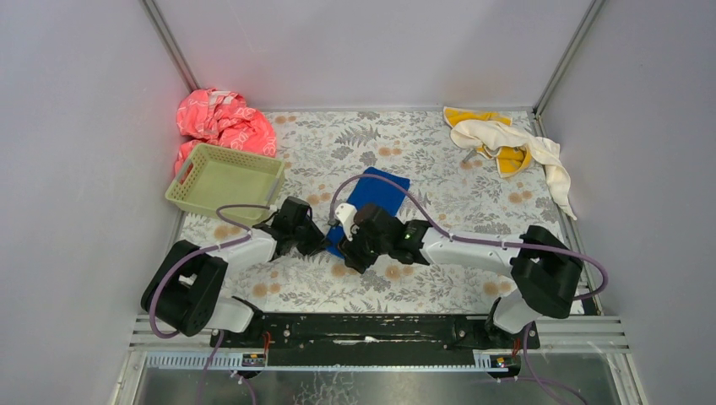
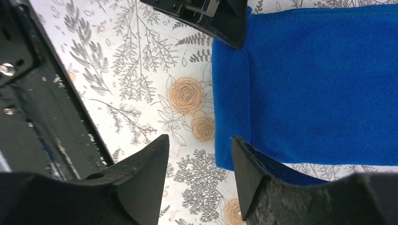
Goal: Roll the towels
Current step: Roll the towel at the center of the board.
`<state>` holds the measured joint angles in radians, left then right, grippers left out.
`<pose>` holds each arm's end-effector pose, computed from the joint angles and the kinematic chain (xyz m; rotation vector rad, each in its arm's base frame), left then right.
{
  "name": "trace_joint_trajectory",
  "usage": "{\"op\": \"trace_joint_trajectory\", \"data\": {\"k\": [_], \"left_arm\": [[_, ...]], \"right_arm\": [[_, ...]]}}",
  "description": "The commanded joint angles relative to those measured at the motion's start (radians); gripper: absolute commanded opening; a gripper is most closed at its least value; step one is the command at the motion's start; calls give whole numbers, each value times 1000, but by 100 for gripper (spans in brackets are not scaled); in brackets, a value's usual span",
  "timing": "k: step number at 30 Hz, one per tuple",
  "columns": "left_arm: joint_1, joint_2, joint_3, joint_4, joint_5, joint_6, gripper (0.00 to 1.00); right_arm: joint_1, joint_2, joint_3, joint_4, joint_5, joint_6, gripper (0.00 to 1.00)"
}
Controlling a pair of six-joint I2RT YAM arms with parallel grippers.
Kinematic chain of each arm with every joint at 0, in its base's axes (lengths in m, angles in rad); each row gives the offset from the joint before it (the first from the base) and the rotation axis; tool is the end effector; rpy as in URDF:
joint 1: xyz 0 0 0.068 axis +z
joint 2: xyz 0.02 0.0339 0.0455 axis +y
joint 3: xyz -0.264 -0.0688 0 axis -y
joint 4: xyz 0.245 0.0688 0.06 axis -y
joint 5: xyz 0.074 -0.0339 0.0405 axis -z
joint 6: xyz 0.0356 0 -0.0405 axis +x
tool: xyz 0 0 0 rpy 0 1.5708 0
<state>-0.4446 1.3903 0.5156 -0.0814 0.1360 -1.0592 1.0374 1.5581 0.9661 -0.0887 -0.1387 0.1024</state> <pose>0.2135 -0.1071 0.1344 -0.7590 2.5842 -0.7177 0.1678 0.2938 0.2218 -1.1322 2.0694 0.7446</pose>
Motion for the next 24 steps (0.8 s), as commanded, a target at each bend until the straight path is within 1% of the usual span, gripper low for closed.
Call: {"op": "trace_joint_trajectory", "data": {"k": [1,9,15,22,24], "left_arm": [[-6,15,11,-72,-40,27,17],[-9,12,19,-83,-43,30,18],[-8,11,30,-99,-49,37,20],[-8,-6,39,-114,-55,40,22],[-8,-8,45,-123,-62,43,24]], "right_arm": [[32,39,31,12,137,-110,59],[56,147,28,2,136,-130,59],[70,201,9,-21,186,-150,59],[91,268,22,-59,256,-169,52],[91,284,24,-61,271,-166,48]]}}
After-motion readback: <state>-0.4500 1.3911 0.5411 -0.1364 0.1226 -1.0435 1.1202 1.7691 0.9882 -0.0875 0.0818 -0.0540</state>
